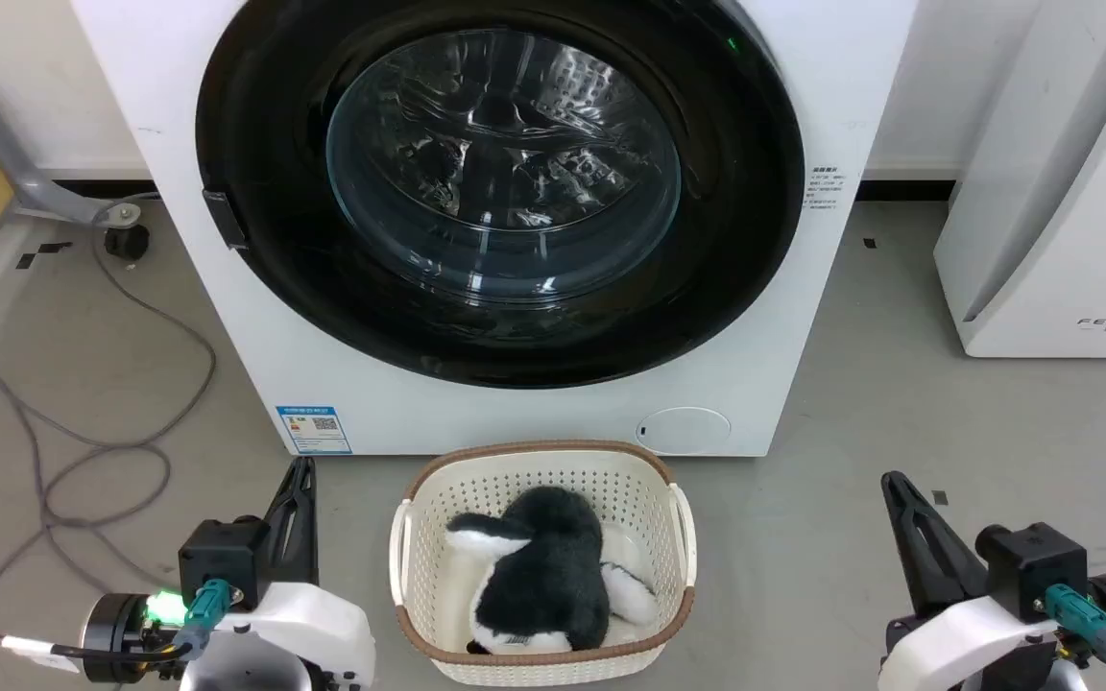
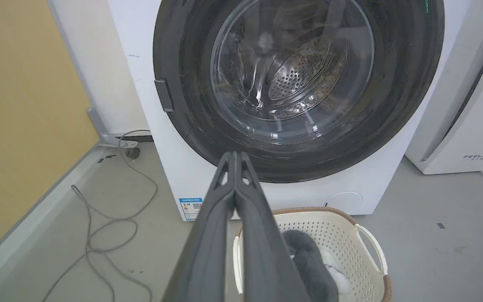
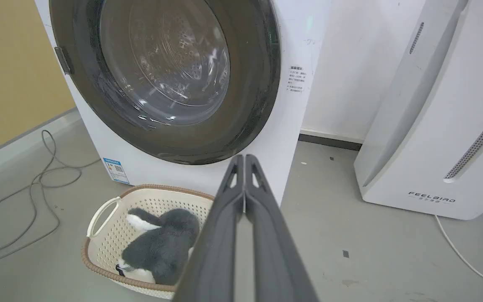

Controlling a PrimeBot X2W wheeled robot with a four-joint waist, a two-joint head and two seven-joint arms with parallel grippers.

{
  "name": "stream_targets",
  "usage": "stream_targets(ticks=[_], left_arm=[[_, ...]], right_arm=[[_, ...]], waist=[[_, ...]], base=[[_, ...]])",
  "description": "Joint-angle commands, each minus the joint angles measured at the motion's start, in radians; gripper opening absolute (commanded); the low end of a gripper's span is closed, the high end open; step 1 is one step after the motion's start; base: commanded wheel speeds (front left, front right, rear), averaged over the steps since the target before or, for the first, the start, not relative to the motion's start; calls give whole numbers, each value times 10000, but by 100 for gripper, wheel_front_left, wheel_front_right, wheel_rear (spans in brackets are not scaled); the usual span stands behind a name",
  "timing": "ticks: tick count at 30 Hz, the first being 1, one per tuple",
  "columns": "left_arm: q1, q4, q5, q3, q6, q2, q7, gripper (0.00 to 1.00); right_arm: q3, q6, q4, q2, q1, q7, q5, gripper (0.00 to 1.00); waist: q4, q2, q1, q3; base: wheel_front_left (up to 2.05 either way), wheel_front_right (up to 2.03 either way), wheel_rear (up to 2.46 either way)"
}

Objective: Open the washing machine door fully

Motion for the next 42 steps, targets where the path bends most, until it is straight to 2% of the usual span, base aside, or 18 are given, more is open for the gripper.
stream_targets(ticks=[1, 23, 24, 42], left_arm=[[179, -39, 28, -18, 26, 14, 3, 0], [179, -39, 28, -18, 26, 14, 3, 0], [-3, 5, -4, -1, 0, 0, -4, 100], [-59, 107, -234, -172, 224, 2, -326, 100]], right_arm=[[-5, 6, 16, 43, -113, 5, -80, 0], [-5, 6, 16, 43, -113, 5, -80, 0], [-5, -2, -1, 0, 4, -4, 7, 100], [-234, -1, -122, 5, 26, -327, 620, 100]], waist=[[0, 0, 0, 0], [0, 0, 0, 0], [0, 0, 0, 1], [-2, 0, 0, 30]], base=[[0, 0, 0], [0, 0, 0], [0, 0, 0], [0, 0, 0]])
